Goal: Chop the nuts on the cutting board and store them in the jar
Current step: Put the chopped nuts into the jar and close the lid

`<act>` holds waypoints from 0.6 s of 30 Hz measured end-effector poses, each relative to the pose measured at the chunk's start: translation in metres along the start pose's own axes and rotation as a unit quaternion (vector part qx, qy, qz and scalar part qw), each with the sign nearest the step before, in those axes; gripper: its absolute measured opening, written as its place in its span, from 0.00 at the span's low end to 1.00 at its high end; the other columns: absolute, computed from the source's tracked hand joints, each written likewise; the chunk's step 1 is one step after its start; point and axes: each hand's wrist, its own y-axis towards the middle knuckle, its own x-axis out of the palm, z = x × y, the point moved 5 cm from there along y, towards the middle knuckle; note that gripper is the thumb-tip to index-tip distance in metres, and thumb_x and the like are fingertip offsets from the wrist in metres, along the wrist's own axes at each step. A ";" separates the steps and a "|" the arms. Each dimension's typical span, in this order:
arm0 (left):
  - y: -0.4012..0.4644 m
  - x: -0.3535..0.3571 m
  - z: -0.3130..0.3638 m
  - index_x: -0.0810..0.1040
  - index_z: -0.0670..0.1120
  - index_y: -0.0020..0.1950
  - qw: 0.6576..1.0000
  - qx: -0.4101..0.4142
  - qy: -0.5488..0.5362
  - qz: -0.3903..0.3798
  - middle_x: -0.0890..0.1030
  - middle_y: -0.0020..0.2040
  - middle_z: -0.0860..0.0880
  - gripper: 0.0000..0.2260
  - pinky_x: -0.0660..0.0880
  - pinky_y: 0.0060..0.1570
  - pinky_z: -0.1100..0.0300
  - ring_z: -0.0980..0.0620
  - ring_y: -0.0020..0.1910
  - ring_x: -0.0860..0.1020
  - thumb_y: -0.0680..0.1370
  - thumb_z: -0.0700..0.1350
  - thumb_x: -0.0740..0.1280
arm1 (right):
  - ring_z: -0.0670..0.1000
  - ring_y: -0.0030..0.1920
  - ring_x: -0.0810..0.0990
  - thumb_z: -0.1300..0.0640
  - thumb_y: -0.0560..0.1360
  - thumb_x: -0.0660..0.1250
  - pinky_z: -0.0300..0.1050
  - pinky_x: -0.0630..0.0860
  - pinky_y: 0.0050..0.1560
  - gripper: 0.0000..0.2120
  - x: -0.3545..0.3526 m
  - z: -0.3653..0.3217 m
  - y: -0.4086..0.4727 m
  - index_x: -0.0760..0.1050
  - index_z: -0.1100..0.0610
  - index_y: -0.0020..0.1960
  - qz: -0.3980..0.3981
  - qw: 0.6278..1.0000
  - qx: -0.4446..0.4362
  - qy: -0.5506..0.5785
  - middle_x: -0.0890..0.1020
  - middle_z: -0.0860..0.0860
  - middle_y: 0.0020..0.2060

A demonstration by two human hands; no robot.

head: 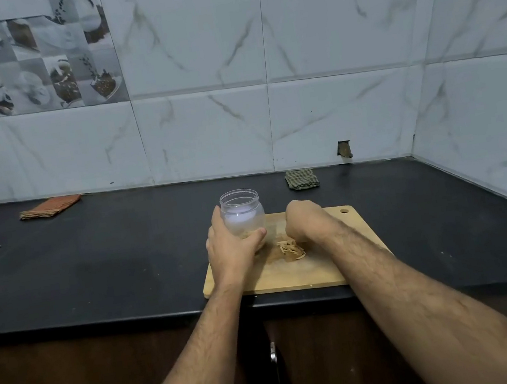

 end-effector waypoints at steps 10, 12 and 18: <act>0.000 0.000 -0.001 0.59 0.53 0.77 1.000 0.011 -0.002 -0.001 0.70 0.72 0.50 0.46 0.68 0.68 0.49 0.47 0.71 0.68 0.65 0.55 0.78 | 0.54 0.43 0.78 0.59 0.73 0.69 0.43 0.74 0.42 0.03 0.016 -0.005 -0.004 0.80 0.56 0.46 -0.029 0.997 -0.028 -0.071 0.84 0.52 0.47; -0.001 -0.001 -0.001 0.59 0.53 0.77 1.000 0.010 -0.002 -0.003 0.70 0.72 0.50 0.46 0.69 0.67 0.49 0.48 0.71 0.68 0.65 0.56 0.78 | 0.53 0.47 0.81 0.57 0.73 0.72 0.44 0.76 0.48 0.07 0.014 -0.004 -0.003 0.82 0.55 0.50 -0.060 0.995 -0.026 -0.080 0.84 0.51 0.48; -0.001 -0.001 -0.002 0.58 0.52 0.78 1.000 0.010 0.000 -0.007 0.70 0.72 0.50 0.46 0.68 0.69 0.50 0.48 0.72 0.66 0.66 0.56 0.78 | 0.54 0.42 0.78 0.63 0.74 0.66 0.43 0.75 0.43 0.06 0.010 -0.004 -0.004 0.82 0.58 0.48 -0.031 0.993 -0.041 -0.105 0.83 0.52 0.45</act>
